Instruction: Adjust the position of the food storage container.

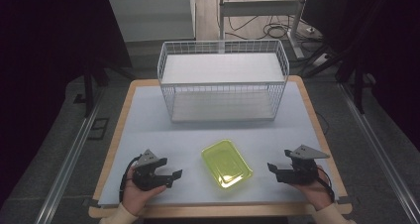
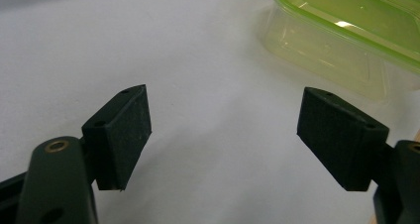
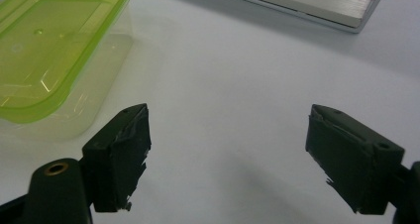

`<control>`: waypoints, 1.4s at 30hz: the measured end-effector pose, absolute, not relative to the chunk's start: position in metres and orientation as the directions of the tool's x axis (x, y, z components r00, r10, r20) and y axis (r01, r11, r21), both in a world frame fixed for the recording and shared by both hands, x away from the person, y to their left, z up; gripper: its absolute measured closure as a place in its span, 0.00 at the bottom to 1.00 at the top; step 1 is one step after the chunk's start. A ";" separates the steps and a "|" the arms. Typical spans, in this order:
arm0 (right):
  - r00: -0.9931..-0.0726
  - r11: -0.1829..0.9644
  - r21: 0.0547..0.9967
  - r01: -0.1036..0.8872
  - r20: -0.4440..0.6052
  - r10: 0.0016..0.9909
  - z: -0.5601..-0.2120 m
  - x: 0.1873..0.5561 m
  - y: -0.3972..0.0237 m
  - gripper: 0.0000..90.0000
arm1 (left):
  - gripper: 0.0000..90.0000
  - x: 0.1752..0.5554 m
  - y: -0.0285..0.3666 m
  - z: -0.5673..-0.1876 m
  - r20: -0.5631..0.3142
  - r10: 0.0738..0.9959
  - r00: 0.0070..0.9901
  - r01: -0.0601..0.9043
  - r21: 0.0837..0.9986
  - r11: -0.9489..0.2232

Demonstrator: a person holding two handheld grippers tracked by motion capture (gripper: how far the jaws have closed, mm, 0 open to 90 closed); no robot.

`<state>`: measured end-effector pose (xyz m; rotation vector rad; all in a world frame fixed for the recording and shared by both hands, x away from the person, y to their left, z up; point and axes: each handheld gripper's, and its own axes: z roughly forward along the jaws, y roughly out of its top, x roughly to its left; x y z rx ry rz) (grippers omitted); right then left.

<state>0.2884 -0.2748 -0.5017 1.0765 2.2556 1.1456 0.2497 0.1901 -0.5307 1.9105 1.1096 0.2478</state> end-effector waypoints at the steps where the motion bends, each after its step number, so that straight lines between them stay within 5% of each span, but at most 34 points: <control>1: -0.631 0.373 0.807 0.458 0.000 0.775 -0.502 0.288 -0.275 0.20 | 0.23 0.250 0.190 -0.531 -0.244 0.777 0.580 0.602 0.772 -0.207; 6: -0.644 0.380 0.804 0.457 0.005 0.765 -0.500 0.288 -0.277 0.24 | 0.23 0.250 0.189 -0.530 -0.239 0.774 0.586 0.598 0.773 -0.214; 11: -0.669 0.392 0.798 0.458 0.019 0.743 -0.495 0.285 -0.281 0.41 | 0.23 0.249 0.189 -0.528 -0.237 0.774 0.587 0.592 0.778 -0.210; 16: -0.696 0.425 0.778 0.463 0.022 0.718 -0.491 0.285 -0.283 0.83 | 0.23 0.250 0.186 -0.529 -0.234 0.773 0.589 0.596 0.772 -0.220; 20: -0.716 0.458 0.758 0.464 0.017 0.698 -0.487 0.288 -0.282 0.99 | 0.23 0.249 0.188 -0.529 -0.236 0.777 0.584 0.597 0.774 -0.213; 42: -0.825 0.623 0.683 0.381 -0.053 0.563 -0.496 0.288 -0.247 1.00 | 0.24 0.243 0.192 -0.532 -0.231 0.788 0.571 0.603 0.769 -0.212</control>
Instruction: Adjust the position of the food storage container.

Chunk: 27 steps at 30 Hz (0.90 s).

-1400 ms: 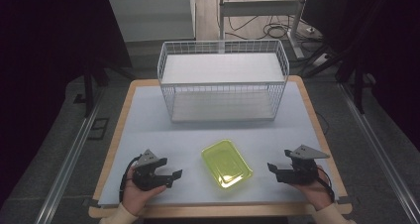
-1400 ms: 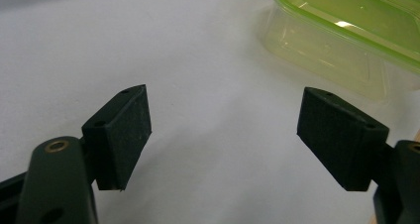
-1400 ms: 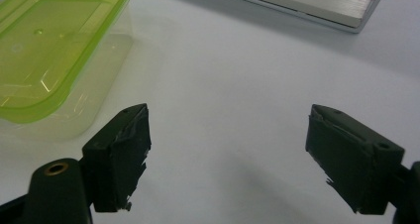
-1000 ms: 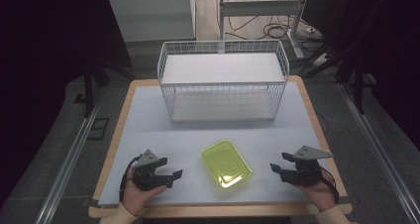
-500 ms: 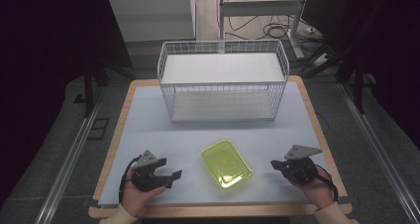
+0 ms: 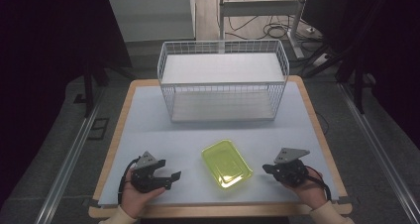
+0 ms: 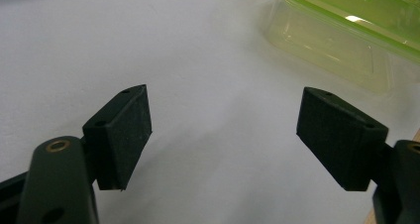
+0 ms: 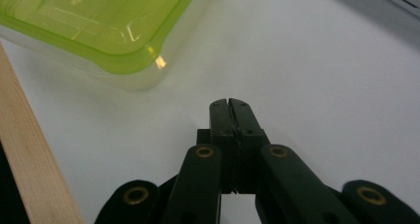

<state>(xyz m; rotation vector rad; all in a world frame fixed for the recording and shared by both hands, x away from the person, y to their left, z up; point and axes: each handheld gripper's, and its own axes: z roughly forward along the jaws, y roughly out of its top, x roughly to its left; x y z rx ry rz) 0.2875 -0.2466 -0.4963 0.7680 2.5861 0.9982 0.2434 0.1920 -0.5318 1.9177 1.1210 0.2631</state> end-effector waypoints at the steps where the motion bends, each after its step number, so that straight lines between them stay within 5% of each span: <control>1: -0.831 0.624 0.683 0.379 -0.046 0.555 -0.497 0.287 -0.245 1.00 | 0.24 0.243 0.192 -0.532 -0.231 0.787 0.572 0.603 0.769 -0.212; 27: -0.872 0.624 0.677 0.389 0.053 0.487 -0.516 0.291 -0.210 1.00 | 0.24 0.243 0.190 -0.533 -0.227 0.782 0.581 0.603 0.765 -0.226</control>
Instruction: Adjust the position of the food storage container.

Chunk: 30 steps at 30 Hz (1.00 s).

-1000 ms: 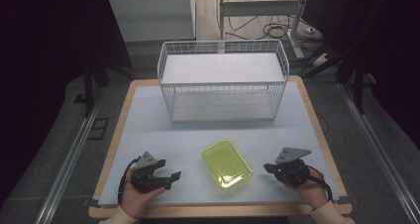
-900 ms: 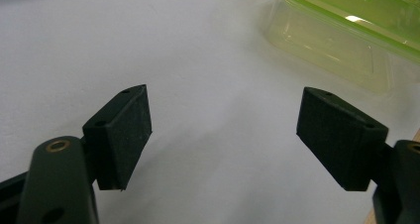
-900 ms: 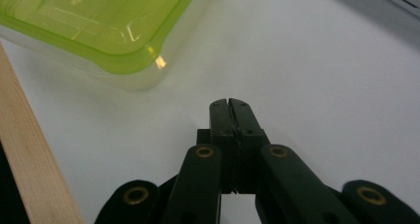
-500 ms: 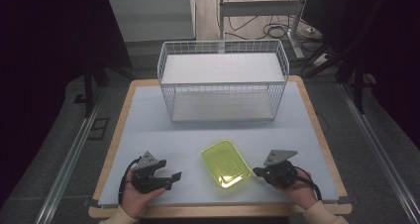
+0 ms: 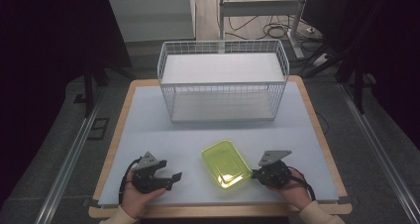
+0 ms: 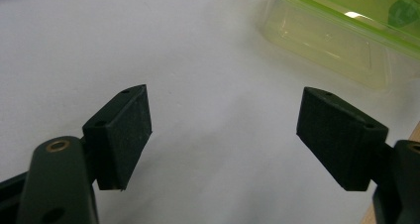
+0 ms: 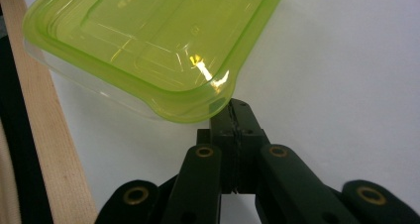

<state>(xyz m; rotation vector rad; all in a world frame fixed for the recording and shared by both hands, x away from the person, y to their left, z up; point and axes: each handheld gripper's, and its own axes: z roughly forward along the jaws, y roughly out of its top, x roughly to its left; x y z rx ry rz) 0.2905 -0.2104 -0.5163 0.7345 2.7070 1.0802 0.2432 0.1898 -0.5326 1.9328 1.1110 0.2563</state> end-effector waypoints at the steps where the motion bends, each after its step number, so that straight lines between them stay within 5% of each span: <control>1: -0.874 0.624 0.678 0.389 0.057 0.483 -0.516 0.290 -0.210 1.00 | 0.24 0.243 0.190 -0.533 -0.227 0.782 0.581 0.603 0.765 -0.226; 30: -0.945 0.688 0.674 0.268 0.043 0.325 -0.512 0.254 -0.175 1.00 | 0.24 0.242 0.193 -0.531 -0.234 0.783 0.576 0.600 0.772 -0.211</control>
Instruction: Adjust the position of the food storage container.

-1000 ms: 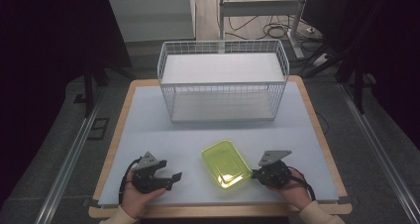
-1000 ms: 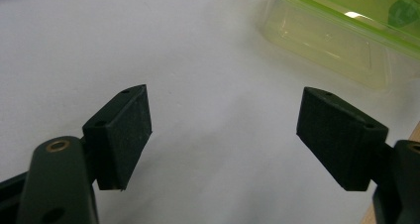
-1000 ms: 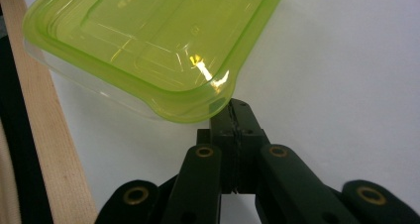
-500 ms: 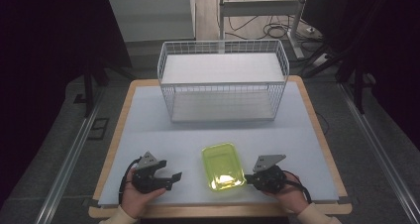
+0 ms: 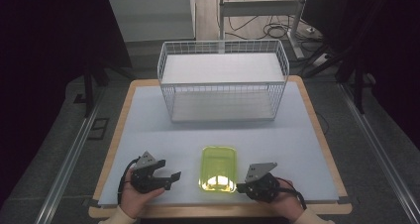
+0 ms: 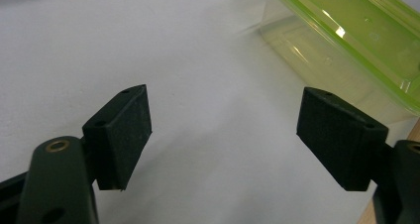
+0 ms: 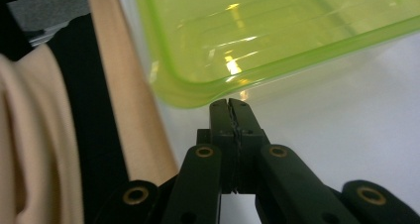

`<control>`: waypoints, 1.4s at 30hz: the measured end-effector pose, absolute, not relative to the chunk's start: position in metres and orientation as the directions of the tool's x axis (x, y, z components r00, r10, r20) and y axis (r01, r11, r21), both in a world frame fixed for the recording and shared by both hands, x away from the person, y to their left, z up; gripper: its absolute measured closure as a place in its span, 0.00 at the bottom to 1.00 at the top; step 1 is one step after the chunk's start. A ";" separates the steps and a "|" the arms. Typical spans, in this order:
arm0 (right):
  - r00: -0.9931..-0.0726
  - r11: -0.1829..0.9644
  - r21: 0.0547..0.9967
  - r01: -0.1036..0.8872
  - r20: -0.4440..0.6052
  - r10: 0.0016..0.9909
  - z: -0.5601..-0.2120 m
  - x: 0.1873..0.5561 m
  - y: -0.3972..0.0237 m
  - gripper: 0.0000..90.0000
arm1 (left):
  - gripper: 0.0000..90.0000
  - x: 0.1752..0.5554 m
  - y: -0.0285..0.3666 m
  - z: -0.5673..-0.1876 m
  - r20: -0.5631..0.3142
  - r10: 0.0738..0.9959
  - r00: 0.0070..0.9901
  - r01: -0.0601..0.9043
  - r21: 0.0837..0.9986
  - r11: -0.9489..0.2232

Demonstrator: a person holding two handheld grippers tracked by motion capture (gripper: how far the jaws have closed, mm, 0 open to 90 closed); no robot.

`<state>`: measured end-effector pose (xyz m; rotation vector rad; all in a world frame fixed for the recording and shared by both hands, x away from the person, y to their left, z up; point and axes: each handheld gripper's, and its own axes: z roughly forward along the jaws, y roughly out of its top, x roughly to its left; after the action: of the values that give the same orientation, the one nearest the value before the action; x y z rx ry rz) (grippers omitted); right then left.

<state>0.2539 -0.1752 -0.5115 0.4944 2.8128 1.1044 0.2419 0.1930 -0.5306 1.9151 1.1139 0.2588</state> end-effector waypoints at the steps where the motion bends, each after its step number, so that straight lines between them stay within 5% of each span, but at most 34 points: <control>1: -0.947 0.690 0.675 0.261 0.041 0.318 -0.512 0.253 -0.176 1.00 | 0.24 0.242 0.193 -0.531 -0.232 0.782 0.578 0.597 0.773 -0.213; 42: -0.973 0.672 0.721 0.169 0.014 0.230 -0.517 0.234 -0.106 1.00 | 0.24 0.243 0.208 -0.527 -0.253 0.809 0.530 0.609 0.778 -0.156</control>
<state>0.2344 -0.1057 -0.5173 0.3349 2.8006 1.1952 0.2427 0.2081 -0.5275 1.8617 1.1679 0.2772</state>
